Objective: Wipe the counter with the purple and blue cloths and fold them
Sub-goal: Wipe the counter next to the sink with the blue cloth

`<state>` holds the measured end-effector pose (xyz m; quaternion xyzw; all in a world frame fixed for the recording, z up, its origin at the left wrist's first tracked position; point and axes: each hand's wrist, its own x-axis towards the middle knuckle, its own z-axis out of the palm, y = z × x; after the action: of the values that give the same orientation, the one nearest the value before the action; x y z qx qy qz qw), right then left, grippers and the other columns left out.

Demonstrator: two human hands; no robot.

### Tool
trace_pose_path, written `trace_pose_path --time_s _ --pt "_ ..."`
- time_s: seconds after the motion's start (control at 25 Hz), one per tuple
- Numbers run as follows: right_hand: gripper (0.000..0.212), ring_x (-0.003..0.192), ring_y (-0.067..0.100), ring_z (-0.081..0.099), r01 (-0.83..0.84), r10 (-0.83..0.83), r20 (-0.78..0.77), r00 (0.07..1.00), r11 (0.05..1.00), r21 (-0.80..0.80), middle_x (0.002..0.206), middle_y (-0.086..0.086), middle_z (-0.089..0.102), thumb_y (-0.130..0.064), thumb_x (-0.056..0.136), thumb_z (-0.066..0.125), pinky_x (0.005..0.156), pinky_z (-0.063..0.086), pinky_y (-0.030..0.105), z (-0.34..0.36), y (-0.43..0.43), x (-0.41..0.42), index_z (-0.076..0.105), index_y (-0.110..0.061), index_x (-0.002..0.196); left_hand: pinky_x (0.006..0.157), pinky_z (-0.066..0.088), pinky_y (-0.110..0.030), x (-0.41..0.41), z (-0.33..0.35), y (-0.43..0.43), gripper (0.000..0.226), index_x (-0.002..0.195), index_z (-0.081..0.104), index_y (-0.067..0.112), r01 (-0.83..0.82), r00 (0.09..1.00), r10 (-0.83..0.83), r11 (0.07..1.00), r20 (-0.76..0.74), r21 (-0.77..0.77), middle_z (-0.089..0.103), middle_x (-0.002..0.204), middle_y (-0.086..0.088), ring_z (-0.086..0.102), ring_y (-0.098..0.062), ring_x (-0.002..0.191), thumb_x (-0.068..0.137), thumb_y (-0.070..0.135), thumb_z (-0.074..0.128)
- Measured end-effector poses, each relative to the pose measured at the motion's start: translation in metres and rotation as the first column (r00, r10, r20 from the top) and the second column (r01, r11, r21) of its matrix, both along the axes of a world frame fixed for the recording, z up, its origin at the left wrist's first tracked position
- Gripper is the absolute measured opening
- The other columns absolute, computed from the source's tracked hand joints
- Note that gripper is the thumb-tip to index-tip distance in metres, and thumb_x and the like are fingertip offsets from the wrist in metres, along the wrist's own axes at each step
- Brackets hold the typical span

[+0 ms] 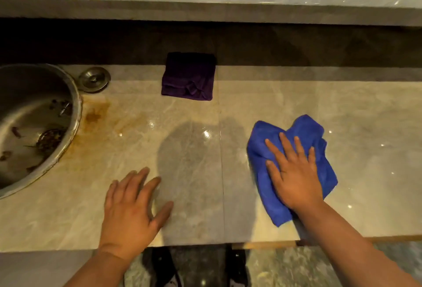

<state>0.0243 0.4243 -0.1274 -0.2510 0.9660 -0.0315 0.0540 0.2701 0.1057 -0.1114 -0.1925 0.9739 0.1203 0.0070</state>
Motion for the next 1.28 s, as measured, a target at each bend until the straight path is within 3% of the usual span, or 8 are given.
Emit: trace_pose_path --time_s 0.16,0.36,0.44,0.6,0.8,1.0,1.16,1.28 --pt "0.06 0.159 0.049 0.017 0.383 -0.385 -0.02 0.923 0.922 -0.062 0.175 0.007 0.026 -0.053 0.104 0.027 0.119 0.011 0.079 0.004 -0.09 -0.043 0.034 -0.041 0.162 0.123 0.024 -0.062 -0.01 -0.008 0.016 0.066 0.134 0.068 0.029 0.0 1.0 -0.001 0.999 0.028 0.033 0.055 0.153 -0.006 0.044 -0.038 0.146 0.084 0.07 0.055" --pt "0.057 0.161 0.038 0.022 -0.388 0.389 0.005 0.921 0.918 -0.078 0.173 0.001 0.031 -0.05 0.103 0.043 0.125 0.015 0.069 0.003 -0.11 0.079 0.041 -0.041 0.159 0.121 0.028 -0.063 -0.009 -0.009 0.013 0.067 0.131 0.071 0.027 0.005 0.998 -0.003 1.0 0.057 -0.031 0.057 0.151 -0.008 0.046 -0.037 0.145 0.084 0.071 0.052" --pt "0.056 0.158 0.036 0.031 -0.369 0.367 -0.036 0.929 0.927 -0.07 0.17 0.0 0.037 -0.049 0.101 0.044 0.121 0.026 0.068 -0.002 -0.052 0.036 0.045 -0.042 0.157 0.121 0.027 -0.063 -0.01 -0.008 0.014 0.066 0.131 0.07 0.027 0.007 0.998 -0.005 1.0 0.069 -0.023 0.057 0.152 -0.008 0.045 -0.037 0.146 0.085 0.071 0.052" --pt "0.061 0.16 0.04 0.021 0.178 -0.178 -0.013 0.984 0.984 -0.012 0.175 0.001 0.026 -0.054 0.101 0.026 0.124 0.015 0.07 0.008 -0.067 -0.02 0.034 -0.043 0.161 0.122 0.024 -0.062 -0.009 -0.008 0.014 0.067 0.132 0.07 0.027 -0.006 0.998 0.007 1.0 0.07 -0.02 0.056 0.153 -0.009 0.043 -0.037 0.147 0.085 0.071 0.051" --pt "0.056 0.16 0.037 0.026 -0.292 0.292 -0.014 0.956 0.954 -0.068 0.172 0.0 0.034 -0.049 0.103 0.042 0.124 0.02 0.067 -0.002 -0.02 0.061 0.041 -0.041 0.159 0.122 0.026 -0.063 -0.009 -0.007 0.015 0.07 0.132 0.071 0.026 -0.006 0.998 0.008 1.0 0.058 -0.028 0.056 0.152 -0.009 0.043 -0.038 0.147 0.084 0.072 0.05" --pt "0.062 0.159 0.042 0.024 0.342 -0.342 0.01 0.94 0.94 0.017 0.174 0.006 0.028 -0.052 0.103 0.025 0.123 0.019 0.071 0.008 0.018 -0.012 0.036 -0.036 0.162 0.122 0.024 -0.063 -0.011 -0.009 0.018 0.071 0.132 0.071 0.025 -0.019 0.998 0.021 0.999 0.053 -0.035 0.056 0.153 -0.011 0.042 -0.039 0.147 0.084 0.072 0.047" --pt "0.059 0.16 0.042 0.022 -0.232 0.232 0.009 0.973 0.973 -0.003 0.173 0.003 0.03 -0.051 0.102 0.039 0.123 0.019 0.069 0.004 -0.017 0.103 0.039 -0.04 0.16 0.121 0.025 -0.064 -0.01 -0.008 0.019 0.069 0.131 0.071 0.024 -0.019 0.999 0.02 0.999 0.031 -0.034 0.056 0.152 -0.011 0.043 -0.04 0.146 0.085 0.071 0.049" --pt "0.055 0.16 0.037 0.023 -0.28 0.28 -0.007 0.96 0.96 -0.015 0.173 -0.002 0.028 -0.051 0.104 0.04 0.123 0.02 0.069 -0.001 0.012 0.052 0.037 -0.044 0.159 0.122 0.025 -0.064 -0.009 -0.009 0.018 0.068 0.132 0.071 0.026 -0.015 0.999 0.016 1.0 0.035 -0.021 0.056 0.153 -0.009 0.043 -0.039 0.147 0.085 0.071 0.049"
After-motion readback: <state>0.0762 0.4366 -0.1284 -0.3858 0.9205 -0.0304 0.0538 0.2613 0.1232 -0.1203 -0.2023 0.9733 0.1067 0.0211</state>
